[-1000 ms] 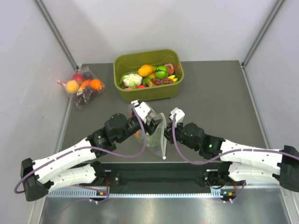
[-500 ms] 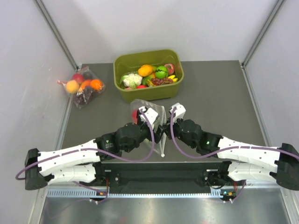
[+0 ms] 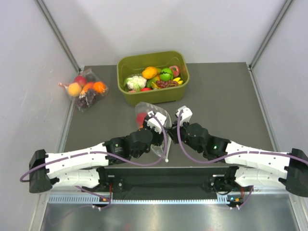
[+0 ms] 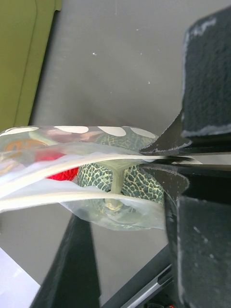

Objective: Open the zip-top bag and remove the fake food

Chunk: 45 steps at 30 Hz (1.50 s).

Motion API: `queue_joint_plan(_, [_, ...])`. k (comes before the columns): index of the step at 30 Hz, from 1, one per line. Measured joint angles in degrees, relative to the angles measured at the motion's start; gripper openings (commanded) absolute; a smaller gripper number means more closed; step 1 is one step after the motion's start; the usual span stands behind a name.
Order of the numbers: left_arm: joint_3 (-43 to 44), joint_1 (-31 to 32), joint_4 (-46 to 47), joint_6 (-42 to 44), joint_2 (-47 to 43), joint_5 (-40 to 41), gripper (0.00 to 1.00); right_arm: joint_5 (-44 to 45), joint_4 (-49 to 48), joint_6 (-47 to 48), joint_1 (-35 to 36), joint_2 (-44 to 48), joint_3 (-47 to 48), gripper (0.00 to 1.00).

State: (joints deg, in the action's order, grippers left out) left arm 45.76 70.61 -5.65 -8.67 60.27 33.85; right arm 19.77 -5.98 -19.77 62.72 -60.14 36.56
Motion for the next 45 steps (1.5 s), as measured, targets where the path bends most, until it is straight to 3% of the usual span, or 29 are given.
queue_joint_plan(4, [0.0, 0.0, -0.35, -0.37, 0.74, 0.22, 0.06, 0.02, 0.11, 0.0, 0.0, 0.28, 0.0, 0.0])
queue_joint_plan(5, [0.0, 0.0, -0.55, -0.42, 0.74, 0.42, 0.01, 0.02, 0.2, 0.0, 0.0, 0.39, 0.0, 0.0])
queue_joint_plan(16, [-0.02, 0.0, -7.17, -1.46, -7.8, 4.22, 0.0, 1.05, 3.89, -2.19, -3.15, 4.09, -2.56, 0.0])
queue_joint_plan(19, [-0.02, 0.0, -9.29, -1.99, -10.36, 5.49, 0.0, 1.51, 4.81, -2.58, -4.13, 4.59, -2.97, 0.05])
queue_joint_plan(21, [-0.02, 0.0, -9.92, -2.16, -10.51, 5.68, 0.0, 1.6, 5.07, -2.89, -4.26, 4.63, -3.19, 0.14])
queue_joint_plan(23, [-0.04, 0.0, -10.1, -2.21, -10.1, 5.66, 0.0, 1.7, 5.46, -3.15, -4.33, 4.63, -3.19, 0.31])
queue_joint_plan(27, [-0.17, 0.0, -9.55, -2.19, -8.28, 5.6, 0.0, 1.75, 6.4, -3.96, -4.46, 4.52, -3.54, 0.45])
queue_joint_plan(37, [-0.26, 0.0, -5.49, -2.14, -2.4, 3.91, 0.0, 1.44, 9.38, -6.34, -3.56, 9.94, -6.29, 0.52])
queue_joint_plan(45, [0.04, 0.0, -4.17, -1.62, -0.94, 2.84, 0.0, 1.75, 11.47, -2.58, 4.39, 19.28, -2.62, 0.54])
